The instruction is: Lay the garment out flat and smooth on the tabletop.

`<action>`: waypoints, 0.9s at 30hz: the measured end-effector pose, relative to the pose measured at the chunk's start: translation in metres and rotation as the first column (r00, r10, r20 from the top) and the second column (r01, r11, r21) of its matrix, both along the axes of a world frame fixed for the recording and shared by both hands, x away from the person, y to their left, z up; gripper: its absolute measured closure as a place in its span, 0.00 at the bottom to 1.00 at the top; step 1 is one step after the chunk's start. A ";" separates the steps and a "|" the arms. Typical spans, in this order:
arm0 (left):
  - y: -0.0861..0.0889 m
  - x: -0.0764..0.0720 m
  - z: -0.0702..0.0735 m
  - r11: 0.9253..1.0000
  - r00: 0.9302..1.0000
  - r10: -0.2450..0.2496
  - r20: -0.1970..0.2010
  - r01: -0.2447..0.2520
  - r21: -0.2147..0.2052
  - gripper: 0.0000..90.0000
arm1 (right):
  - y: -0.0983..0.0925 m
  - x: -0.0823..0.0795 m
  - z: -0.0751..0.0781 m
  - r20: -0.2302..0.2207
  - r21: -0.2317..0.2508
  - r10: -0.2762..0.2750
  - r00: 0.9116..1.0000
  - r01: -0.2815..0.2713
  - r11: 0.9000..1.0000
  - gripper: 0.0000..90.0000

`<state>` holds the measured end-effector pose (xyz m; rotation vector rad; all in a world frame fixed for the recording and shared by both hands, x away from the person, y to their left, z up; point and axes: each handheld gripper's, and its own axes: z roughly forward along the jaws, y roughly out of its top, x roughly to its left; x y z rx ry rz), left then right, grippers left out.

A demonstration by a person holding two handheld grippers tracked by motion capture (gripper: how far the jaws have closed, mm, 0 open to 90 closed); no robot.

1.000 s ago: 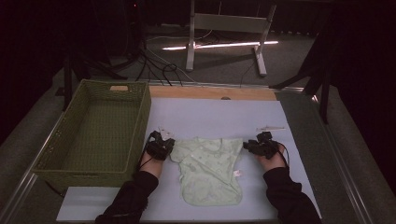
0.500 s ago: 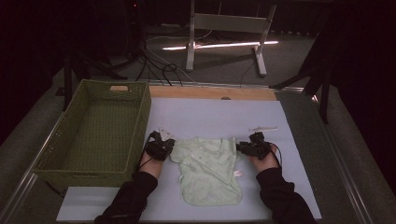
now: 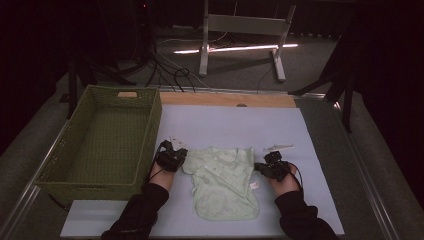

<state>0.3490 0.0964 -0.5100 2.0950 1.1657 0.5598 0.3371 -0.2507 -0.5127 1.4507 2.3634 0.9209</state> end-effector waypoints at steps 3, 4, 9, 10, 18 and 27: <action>0.000 0.000 0.000 1.000 1.000 -0.002 -0.001 0.002 0.001 1.00 | -0.001 -0.004 0.003 0.007 -0.026 -0.007 1.000 0.008 1.000 1.00; 0.001 0.000 0.000 1.000 1.000 0.000 0.000 0.000 0.002 1.00 | -0.003 -0.007 0.006 0.013 -0.030 -0.013 1.000 0.013 0.999 1.00; 0.001 0.002 -0.001 1.000 1.000 0.001 -0.003 -0.001 0.007 1.00 | -0.018 -0.019 0.017 0.044 -0.038 -0.048 0.998 0.049 0.998 1.00; 0.001 0.002 -0.001 1.000 1.000 0.001 -0.004 -0.001 0.009 1.00 | -0.022 -0.022 0.019 0.044 -0.043 -0.049 0.998 0.050 0.998 1.00; -0.001 0.004 -0.005 1.000 1.000 0.001 -0.019 -0.001 0.015 1.00 | -0.038 -0.040 0.014 0.029 -0.034 -0.094 0.995 0.095 0.995 1.00; -0.002 0.003 -0.001 0.999 1.000 0.027 0.010 -0.028 0.035 0.82 | -0.039 -0.038 0.016 0.066 0.003 -0.100 0.993 0.100 0.995 0.89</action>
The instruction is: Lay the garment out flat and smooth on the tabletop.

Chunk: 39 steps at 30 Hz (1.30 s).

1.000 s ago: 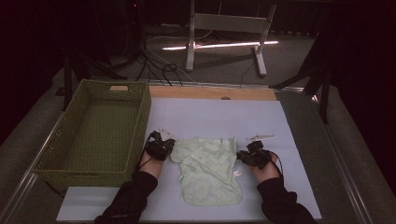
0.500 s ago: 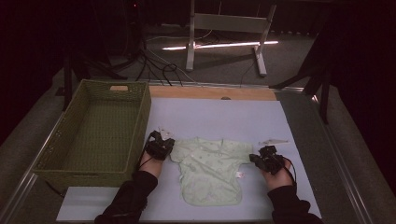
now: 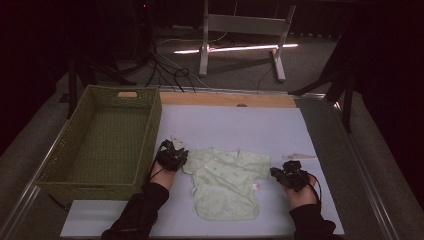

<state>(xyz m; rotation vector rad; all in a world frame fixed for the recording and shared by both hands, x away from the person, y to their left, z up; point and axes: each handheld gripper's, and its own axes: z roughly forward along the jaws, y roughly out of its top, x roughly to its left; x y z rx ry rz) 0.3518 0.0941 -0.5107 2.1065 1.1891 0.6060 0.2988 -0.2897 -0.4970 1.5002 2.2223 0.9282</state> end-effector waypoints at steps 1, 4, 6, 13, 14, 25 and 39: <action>0.000 0.000 0.002 1.000 1.000 0.014 0.005 -0.015 0.012 0.73 | 0.001 0.000 0.002 0.018 0.004 0.005 1.000 -0.005 1.000 0.80; -0.002 -0.003 0.008 1.000 1.000 0.020 0.009 -0.020 0.008 0.59 | 0.002 0.001 0.008 0.055 0.025 0.008 0.998 -0.009 1.000 0.62; -0.004 -0.005 0.012 1.000 1.000 0.014 0.010 -0.015 0.004 0.50 | 0.004 0.002 0.011 0.067 0.033 0.014 0.998 -0.016 0.999 0.55; -0.008 -0.017 0.026 0.996 0.997 -0.070 0.011 0.071 -0.053 0.24 | 0.011 -0.001 0.017 0.101 0.075 0.077 0.992 -0.085 0.994 0.20; -0.008 -0.019 0.028 0.992 0.994 -0.105 0.010 0.105 -0.064 0.17 | 0.011 -0.001 0.017 0.102 0.080 0.093 0.990 -0.101 0.992 0.17; -0.015 -0.055 0.052 0.942 0.952 -0.303 0.026 0.304 -0.141 0.06 | 0.019 -0.012 0.027 0.174 0.100 0.170 0.970 -0.190 0.977 0.13; -0.008 -0.114 0.056 0.793 0.808 -0.586 0.050 0.586 -0.166 0.22 | 0.029 -0.028 0.033 0.196 0.110 0.211 0.958 -0.235 0.966 0.14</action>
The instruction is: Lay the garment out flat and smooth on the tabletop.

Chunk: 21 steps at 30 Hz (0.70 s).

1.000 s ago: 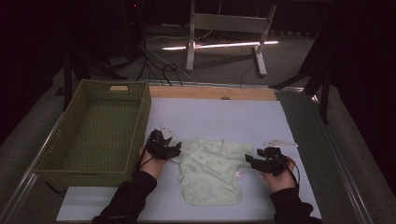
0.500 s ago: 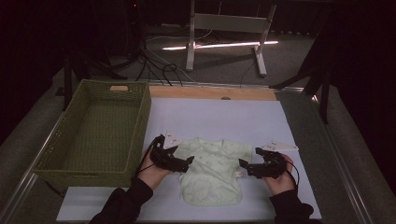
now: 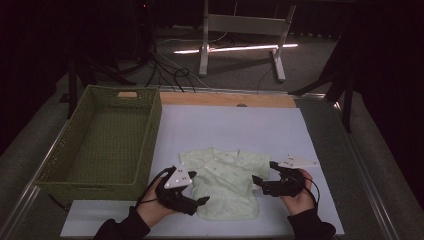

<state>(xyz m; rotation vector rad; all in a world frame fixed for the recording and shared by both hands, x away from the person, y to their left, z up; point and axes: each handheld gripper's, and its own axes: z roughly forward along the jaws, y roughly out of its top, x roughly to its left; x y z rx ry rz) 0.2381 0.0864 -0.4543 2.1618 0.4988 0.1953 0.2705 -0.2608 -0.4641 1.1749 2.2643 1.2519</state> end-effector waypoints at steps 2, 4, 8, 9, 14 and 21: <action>-0.002 -0.007 -0.006 0.998 0.998 -0.055 -0.004 0.055 0.029 0.24 | 0.002 -0.002 -0.001 -0.003 -0.001 0.009 1.000 -0.009 1.000 0.14; -0.006 -0.012 -0.015 0.991 0.993 -0.116 -0.010 0.116 0.067 0.31 | 0.004 -0.003 -0.002 -0.009 -0.004 0.015 1.000 -0.015 1.000 0.15; -0.013 -0.016 -0.035 0.971 0.982 -0.183 -0.052 0.189 0.149 0.40 | 0.007 -0.005 -0.006 -0.015 -0.010 0.030 0.999 -0.030 1.000 0.15; -0.015 -0.017 -0.039 0.962 0.977 -0.208 -0.055 0.215 0.170 0.43 | 0.008 -0.005 -0.007 -0.020 -0.006 0.032 0.999 -0.033 0.999 0.15; -0.020 -0.015 -0.056 0.929 0.959 -0.267 -0.097 0.283 0.237 0.50 | 0.009 -0.005 -0.008 -0.022 -0.012 0.037 0.999 -0.037 0.999 0.15; -0.019 -0.010 -0.057 0.926 0.955 -0.287 -0.067 0.295 0.234 0.67 | 0.008 -0.005 -0.007 -0.016 -0.009 0.022 1.000 -0.023 1.000 0.15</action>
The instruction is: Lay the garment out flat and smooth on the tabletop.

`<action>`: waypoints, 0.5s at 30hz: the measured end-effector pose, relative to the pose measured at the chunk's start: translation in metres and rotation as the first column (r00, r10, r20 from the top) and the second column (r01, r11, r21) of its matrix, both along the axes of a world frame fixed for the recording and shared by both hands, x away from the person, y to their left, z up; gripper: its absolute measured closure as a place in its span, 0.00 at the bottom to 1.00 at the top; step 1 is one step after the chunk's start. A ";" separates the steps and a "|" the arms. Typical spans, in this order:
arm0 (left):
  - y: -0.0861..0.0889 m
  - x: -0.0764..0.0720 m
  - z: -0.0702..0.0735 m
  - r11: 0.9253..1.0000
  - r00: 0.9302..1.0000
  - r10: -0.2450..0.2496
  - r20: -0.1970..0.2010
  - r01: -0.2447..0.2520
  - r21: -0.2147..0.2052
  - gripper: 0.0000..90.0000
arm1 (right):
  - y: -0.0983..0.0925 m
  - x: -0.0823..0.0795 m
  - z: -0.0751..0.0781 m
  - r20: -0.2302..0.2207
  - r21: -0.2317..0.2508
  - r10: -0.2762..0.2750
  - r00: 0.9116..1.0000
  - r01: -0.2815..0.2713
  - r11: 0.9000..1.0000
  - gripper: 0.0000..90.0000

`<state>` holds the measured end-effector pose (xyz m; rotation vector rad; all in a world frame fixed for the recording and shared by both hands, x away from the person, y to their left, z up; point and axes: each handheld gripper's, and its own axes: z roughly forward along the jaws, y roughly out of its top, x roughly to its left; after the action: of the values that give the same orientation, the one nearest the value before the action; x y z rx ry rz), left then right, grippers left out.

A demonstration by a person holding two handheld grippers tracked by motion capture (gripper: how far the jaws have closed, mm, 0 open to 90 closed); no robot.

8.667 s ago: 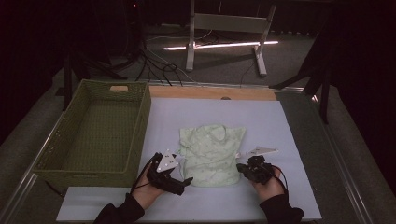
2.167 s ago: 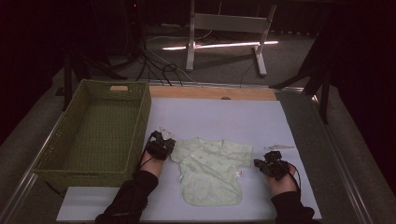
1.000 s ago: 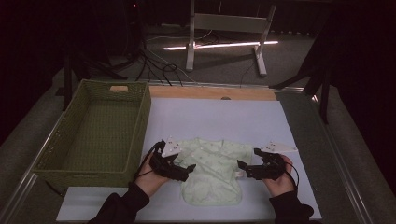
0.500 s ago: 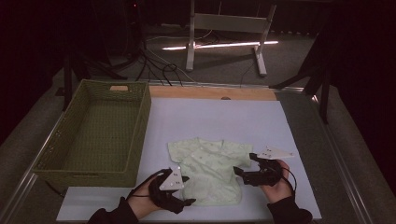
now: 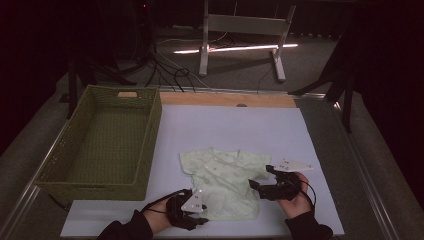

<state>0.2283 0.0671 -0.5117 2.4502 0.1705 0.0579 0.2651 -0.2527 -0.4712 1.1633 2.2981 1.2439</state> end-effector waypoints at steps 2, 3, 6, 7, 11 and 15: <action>0.000 0.000 0.000 1.000 1.000 -0.012 0.013 0.012 -0.001 0.79 | 0.000 -0.001 0.001 0.003 0.001 0.000 1.000 0.000 1.000 0.15; 0.000 0.000 0.000 1.000 1.000 -0.013 0.007 0.013 0.001 0.85 | -0.001 -0.001 0.001 0.004 0.003 -0.004 1.000 0.004 1.000 0.15; -0.001 -0.002 0.002 1.000 1.000 -0.009 0.015 0.008 0.019 0.98 | -0.002 0.000 0.001 0.007 0.004 -0.007 1.000 0.007 1.000 0.15; -0.001 -0.003 0.003 1.000 1.000 -0.015 0.011 0.015 0.022 0.98 | -0.002 0.000 0.002 0.008 0.005 -0.008 1.000 0.008 1.000 0.15; 0.000 -0.008 0.004 0.998 0.999 -0.044 -0.006 0.044 0.035 0.99 | -0.003 -0.001 0.002 0.010 0.007 -0.006 1.000 0.006 1.000 0.15; 0.000 -0.013 0.004 0.998 0.999 -0.046 -0.020 0.047 0.028 0.97 | -0.003 -0.001 0.002 0.004 0.009 -0.008 1.000 0.008 1.000 0.15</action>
<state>0.2156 0.0670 -0.5079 2.4828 0.1215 0.0167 0.2643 -0.2557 -0.4697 1.1701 2.2853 1.2538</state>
